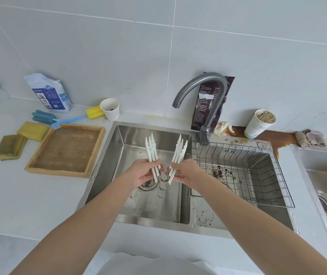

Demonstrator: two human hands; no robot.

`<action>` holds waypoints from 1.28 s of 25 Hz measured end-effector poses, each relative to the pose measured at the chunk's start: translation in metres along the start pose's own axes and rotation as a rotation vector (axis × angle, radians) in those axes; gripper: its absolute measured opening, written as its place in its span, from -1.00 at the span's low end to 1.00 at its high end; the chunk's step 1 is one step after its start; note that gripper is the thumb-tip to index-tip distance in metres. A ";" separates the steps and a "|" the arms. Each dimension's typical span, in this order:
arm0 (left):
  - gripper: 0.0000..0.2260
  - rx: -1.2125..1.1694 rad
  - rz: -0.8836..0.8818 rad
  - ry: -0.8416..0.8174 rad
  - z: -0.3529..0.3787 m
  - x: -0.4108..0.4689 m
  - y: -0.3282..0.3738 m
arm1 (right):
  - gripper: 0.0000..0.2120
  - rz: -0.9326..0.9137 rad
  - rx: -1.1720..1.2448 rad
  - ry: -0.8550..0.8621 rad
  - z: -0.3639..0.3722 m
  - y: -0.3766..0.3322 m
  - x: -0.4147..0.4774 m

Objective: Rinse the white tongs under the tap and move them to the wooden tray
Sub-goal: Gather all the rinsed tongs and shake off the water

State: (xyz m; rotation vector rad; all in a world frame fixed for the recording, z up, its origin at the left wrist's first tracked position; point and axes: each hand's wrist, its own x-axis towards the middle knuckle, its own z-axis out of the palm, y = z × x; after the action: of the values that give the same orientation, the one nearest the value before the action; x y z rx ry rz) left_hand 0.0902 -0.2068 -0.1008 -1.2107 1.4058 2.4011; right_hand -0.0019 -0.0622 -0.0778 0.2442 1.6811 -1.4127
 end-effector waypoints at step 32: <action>-0.85 -0.064 -0.005 0.043 -0.043 -0.004 0.008 | -0.79 -0.003 -0.086 -0.007 0.044 -0.003 0.004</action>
State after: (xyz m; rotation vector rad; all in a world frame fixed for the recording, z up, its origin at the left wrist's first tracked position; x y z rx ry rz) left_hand 0.1141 -0.2430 -0.1036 -1.2863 1.3452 2.4482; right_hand 0.0158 -0.1032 -0.0757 0.1889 1.7328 -1.3382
